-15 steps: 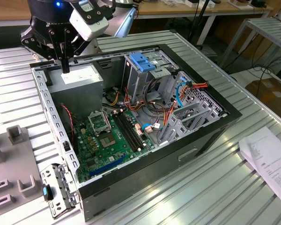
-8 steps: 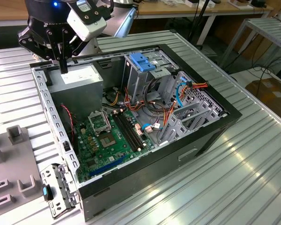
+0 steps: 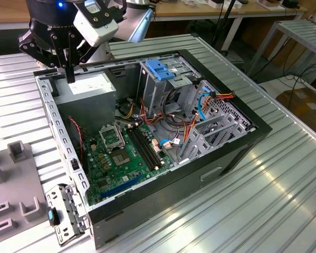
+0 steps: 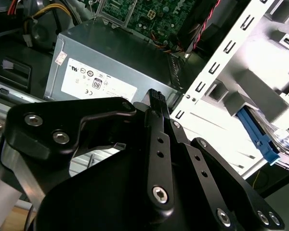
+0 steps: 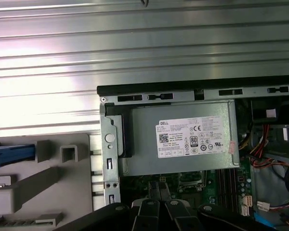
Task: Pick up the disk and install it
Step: 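Reach for the disk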
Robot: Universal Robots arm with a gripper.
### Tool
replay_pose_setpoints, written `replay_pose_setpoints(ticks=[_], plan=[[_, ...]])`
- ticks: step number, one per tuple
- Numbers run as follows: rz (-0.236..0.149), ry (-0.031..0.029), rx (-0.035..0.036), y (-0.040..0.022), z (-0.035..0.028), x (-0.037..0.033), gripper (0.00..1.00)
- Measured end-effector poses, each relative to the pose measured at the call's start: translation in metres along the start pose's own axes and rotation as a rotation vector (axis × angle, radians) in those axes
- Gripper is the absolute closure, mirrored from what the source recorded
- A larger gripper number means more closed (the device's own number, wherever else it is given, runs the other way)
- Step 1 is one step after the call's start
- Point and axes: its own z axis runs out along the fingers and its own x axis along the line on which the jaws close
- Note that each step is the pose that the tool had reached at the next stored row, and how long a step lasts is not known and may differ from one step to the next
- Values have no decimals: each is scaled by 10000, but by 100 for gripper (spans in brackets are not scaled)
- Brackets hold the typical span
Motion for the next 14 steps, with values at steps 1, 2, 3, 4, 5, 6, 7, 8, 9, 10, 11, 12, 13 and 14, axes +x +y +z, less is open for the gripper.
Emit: replay_pose_setpoints(ticks=[1, 2, 3, 4, 5, 6, 7, 8, 9, 10, 11, 12, 13, 14], plan=[[1, 1, 0, 0, 0, 2, 89], [0, 3, 0, 0, 0, 5, 89], [1, 6, 0, -1, 0, 8, 89], [1, 8, 0, -1, 0, 9, 89], [1, 9, 0, -1, 0, 10, 89], [1, 10, 1, -1, 0, 12, 89], [2, 11, 0, -1, 0, 14, 89], [1, 12, 1, -1, 0, 17, 89], [1, 13, 1, -1, 0, 19, 89], [1, 13, 1, -1, 0, 20, 89], [1, 14, 0, -2, 0, 22, 89], [1, 15, 1, -2, 0, 23, 89], [1, 15, 1, -2, 0, 25, 89], [2, 16, 1, -2, 0, 27, 89]])
